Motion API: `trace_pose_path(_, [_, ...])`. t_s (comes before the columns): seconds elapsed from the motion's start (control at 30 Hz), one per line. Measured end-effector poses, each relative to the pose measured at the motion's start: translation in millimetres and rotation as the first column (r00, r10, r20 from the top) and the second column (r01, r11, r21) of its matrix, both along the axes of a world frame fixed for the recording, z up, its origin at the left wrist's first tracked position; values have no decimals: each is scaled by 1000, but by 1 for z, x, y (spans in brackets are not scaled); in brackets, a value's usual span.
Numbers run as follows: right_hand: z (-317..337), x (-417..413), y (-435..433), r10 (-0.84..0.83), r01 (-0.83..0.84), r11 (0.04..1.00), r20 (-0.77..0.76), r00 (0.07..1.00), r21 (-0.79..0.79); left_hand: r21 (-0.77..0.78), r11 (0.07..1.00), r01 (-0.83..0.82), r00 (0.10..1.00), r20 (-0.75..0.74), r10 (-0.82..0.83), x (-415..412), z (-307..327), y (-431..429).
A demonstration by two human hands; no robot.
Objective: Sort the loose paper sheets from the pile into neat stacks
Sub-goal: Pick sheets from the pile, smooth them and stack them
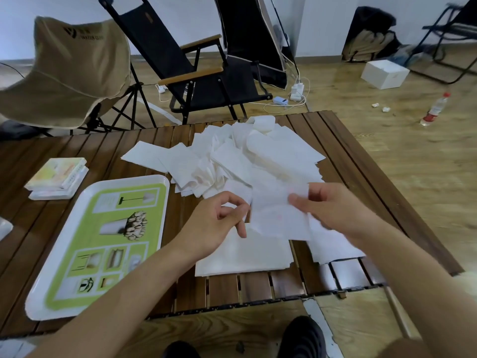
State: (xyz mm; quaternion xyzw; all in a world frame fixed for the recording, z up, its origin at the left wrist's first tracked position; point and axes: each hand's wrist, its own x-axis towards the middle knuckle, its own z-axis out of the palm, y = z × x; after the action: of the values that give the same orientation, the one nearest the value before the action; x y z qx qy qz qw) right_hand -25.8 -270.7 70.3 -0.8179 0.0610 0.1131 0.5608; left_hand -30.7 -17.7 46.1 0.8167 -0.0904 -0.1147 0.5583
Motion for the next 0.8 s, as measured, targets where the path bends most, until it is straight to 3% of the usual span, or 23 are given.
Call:
trace_pose_path(0.1, [2, -2, -46, 22, -14, 969, 29, 999, -246, 82, 996, 24, 1000, 16, -25, 1, -6, -2])
trace_pose_path(0.23, [-7, -9, -80, 49, -91, 971, -189, 981, -221, 146, 988, 46, 998, 25, -50, 3, -12, 4])
trace_pose_path(0.37, [-21, -3, -85, 41, -97, 969, -238, 970, -226, 186, 981, 45, 998, 27, -51, 5, -16, 8])
trace_pose_path(0.5, [-30, 5, -88, 17, -68, 952, -172, 985, -299, 327, 944, -41, 997, 74, 18, 14, -29, 19])
trace_pose_path(0.63, [-40, 13, -92, 3, -69, 884, -143, 990, -462, 528, 814, -242, 969, 177, 173, 33, -43, 26])
trace_pose_path(0.73, [-38, 18, -90, -85, 31, 792, -59, 995, -610, 568, 771, -290, 957, 157, 244, 53, -51, 23])
trace_pose_path(0.8, [-35, 21, -85, -110, 100, 772, 23, 994, -627, 564, 779, -275, 959, 102, 264, 61, -56, 16])
